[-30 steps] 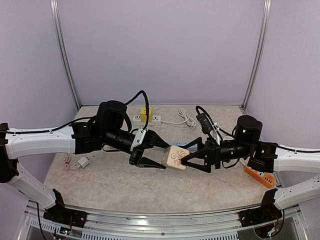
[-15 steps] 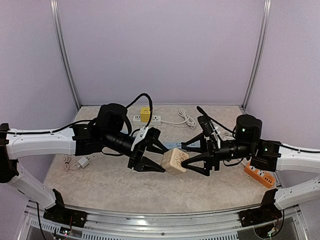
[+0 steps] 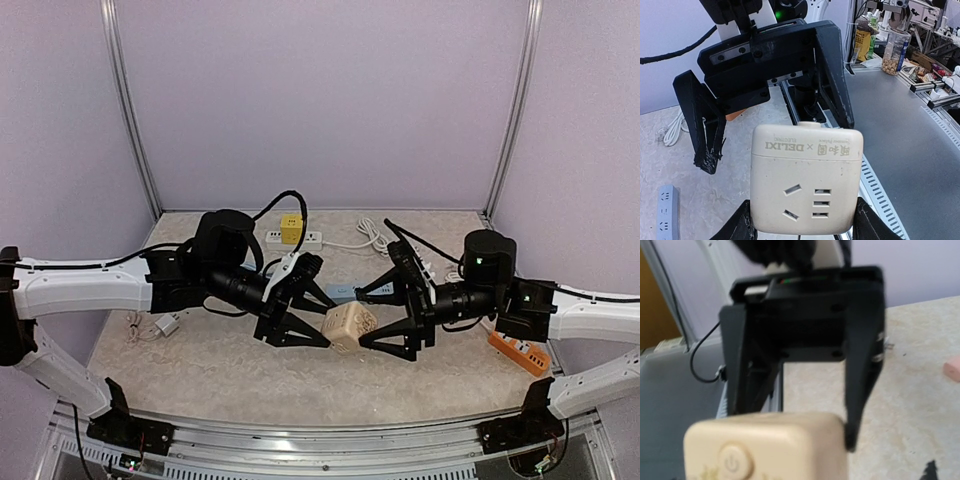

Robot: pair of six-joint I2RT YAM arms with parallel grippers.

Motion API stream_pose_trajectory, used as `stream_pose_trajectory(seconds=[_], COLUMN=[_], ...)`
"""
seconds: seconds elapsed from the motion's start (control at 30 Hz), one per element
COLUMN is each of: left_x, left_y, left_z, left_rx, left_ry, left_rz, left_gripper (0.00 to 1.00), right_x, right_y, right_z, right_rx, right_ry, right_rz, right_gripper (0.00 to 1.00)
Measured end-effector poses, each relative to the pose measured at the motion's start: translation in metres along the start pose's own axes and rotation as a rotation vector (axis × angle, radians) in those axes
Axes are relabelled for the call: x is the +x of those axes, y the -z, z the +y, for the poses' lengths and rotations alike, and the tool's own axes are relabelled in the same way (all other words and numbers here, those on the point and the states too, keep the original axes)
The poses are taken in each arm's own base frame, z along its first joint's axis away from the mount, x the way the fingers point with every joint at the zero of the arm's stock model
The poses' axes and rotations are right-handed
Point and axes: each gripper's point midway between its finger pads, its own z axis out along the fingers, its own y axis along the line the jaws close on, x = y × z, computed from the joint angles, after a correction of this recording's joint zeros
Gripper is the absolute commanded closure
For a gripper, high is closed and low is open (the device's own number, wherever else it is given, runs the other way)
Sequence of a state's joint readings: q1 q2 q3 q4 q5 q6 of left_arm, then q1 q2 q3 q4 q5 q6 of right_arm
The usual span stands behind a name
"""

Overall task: Insert the plug
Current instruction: Pass from the left arm to the right

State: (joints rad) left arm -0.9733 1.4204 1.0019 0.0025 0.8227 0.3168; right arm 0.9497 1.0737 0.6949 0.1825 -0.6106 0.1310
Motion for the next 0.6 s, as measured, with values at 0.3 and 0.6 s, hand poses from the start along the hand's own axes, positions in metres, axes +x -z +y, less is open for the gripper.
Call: stream_pose_trajectory(seconds=[0.3, 0.6], left_x=[-0.004, 0.001], left_y=[0.000, -0.003], left_z=[0.002, 0.003], left_rx=[-0.006, 0.002], left_ry=[0.008, 0.045], left_rz=[-0.019, -0.006], left_gripper=[1.00, 1.00], right_x=[0.007, 0.012], right_y=[-0.005, -0.012], right_z=[0.008, 0.006], right_rx=[-0.045, 0.029], right_ry=[0.006, 0.070], right_rz=[0.020, 0.058], right_gripper=[0.04, 0.10])
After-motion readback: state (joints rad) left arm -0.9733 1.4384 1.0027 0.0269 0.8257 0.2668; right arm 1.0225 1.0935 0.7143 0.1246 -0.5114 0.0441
